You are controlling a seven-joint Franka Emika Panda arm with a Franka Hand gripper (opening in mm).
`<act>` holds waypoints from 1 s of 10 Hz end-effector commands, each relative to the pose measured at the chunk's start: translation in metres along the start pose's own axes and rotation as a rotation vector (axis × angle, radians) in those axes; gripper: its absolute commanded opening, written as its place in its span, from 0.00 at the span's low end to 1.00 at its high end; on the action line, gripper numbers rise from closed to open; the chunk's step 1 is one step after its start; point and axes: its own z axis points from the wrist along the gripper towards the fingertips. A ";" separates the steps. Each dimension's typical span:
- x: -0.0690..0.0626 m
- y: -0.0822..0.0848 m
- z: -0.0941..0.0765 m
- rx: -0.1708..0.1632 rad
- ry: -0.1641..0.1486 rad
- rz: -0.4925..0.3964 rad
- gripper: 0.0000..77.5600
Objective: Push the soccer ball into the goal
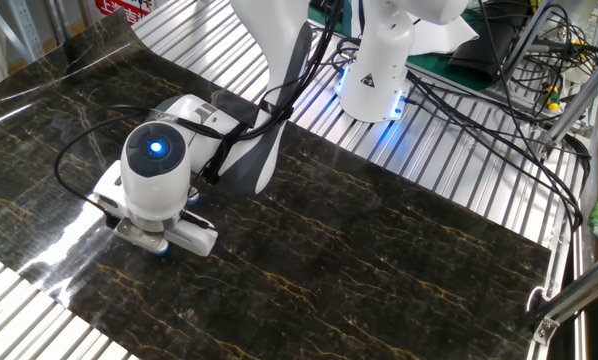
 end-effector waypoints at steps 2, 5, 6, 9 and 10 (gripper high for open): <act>-0.001 -0.001 -0.001 0.004 -0.003 0.000 0.00; -0.001 -0.001 -0.001 0.001 -0.002 -0.003 0.00; -0.001 -0.001 -0.002 -0.001 -0.003 -0.003 0.00; -0.001 0.001 -0.002 -0.005 -0.003 0.002 0.00; -0.002 0.003 -0.004 -0.007 -0.003 0.006 0.00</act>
